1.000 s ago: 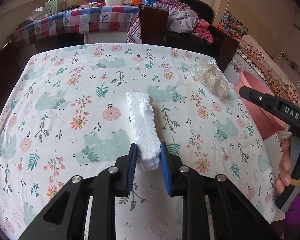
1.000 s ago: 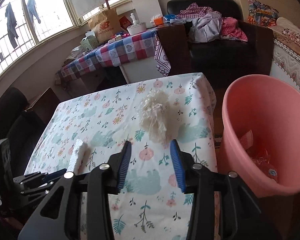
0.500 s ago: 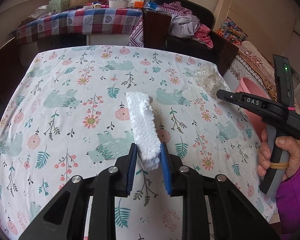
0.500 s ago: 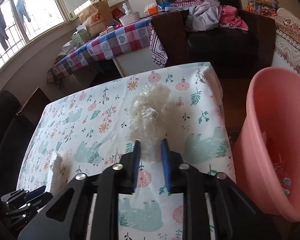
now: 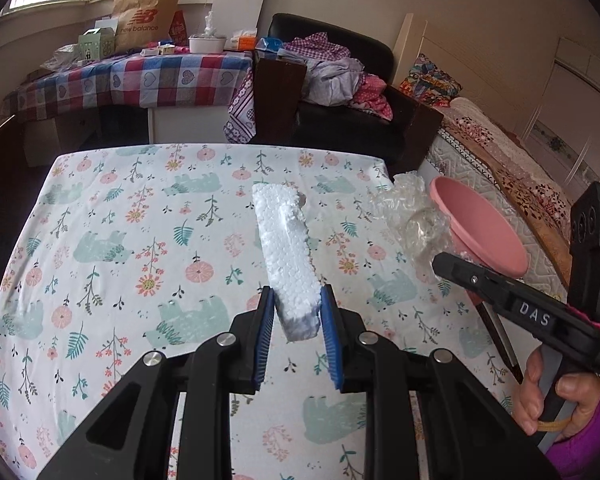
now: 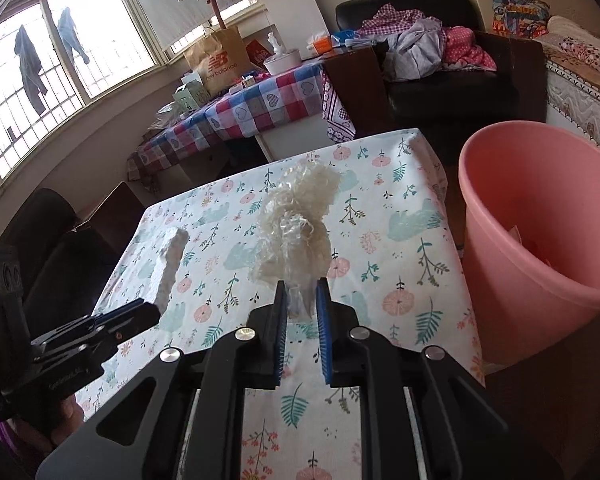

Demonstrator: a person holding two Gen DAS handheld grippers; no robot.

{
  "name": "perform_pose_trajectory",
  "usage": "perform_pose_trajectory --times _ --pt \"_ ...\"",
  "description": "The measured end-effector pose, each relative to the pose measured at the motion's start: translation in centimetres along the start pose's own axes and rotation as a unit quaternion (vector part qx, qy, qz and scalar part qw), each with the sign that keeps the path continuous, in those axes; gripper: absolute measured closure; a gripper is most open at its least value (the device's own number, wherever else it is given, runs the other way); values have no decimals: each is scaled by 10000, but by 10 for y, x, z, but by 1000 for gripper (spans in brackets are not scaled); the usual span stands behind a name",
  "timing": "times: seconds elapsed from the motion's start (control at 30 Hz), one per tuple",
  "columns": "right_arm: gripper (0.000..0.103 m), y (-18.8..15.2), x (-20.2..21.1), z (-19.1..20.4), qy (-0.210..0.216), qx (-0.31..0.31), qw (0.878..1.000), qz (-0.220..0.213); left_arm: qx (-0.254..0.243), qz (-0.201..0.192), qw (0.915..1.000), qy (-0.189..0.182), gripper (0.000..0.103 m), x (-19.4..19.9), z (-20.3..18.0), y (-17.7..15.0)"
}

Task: Collect trash
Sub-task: 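Carry the foam strip and clear bag over the pink bucket and open both grippers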

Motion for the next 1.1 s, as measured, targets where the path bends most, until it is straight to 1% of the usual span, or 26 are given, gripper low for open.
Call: perform_pose_trajectory --times 0.1,0.2,0.4,0.53,0.67,0.8,0.93,1.1 --pt "89 2 19 -9 -162 17 9997 -186 -121 -38 9999 -99 80 -1 -18 6" --pt "89 6 36 -27 -288 -155 9988 -374 -284 -79 9993 -237 80 -4 -41 13" --pt "89 10 70 -79 -760 -516 9931 -725 -703 -103 9958 -572 80 -14 -95 26" --pt "89 7 84 -117 -1079 -789 9874 -844 -991 -85 9919 -791 80 -24 -133 29" --pt "89 5 90 -147 -1343 -1049 9813 -893 -1140 59 9883 -1010 80 -38 -164 28" --pt "89 1 89 -168 -1497 -1257 9767 -883 -1250 238 9853 -1141 80 -58 -188 28" --pt "89 -3 84 -182 -1577 -1377 9745 -809 -1395 416 9824 -1173 80 -80 -207 25" --pt "89 -5 79 -194 -1649 -1491 9720 -759 -1392 672 9795 -1295 80 -103 -227 25"
Point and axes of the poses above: each gripper's, at about its wrist camera, not at the fingertips, and x roughly against the way its jaws point, z to its left, y to its top, the point moved 9 cm from there along -x, roughly the way its jaws point, and after that the axes turned 6 degrees about x, right-handed, at the moved point
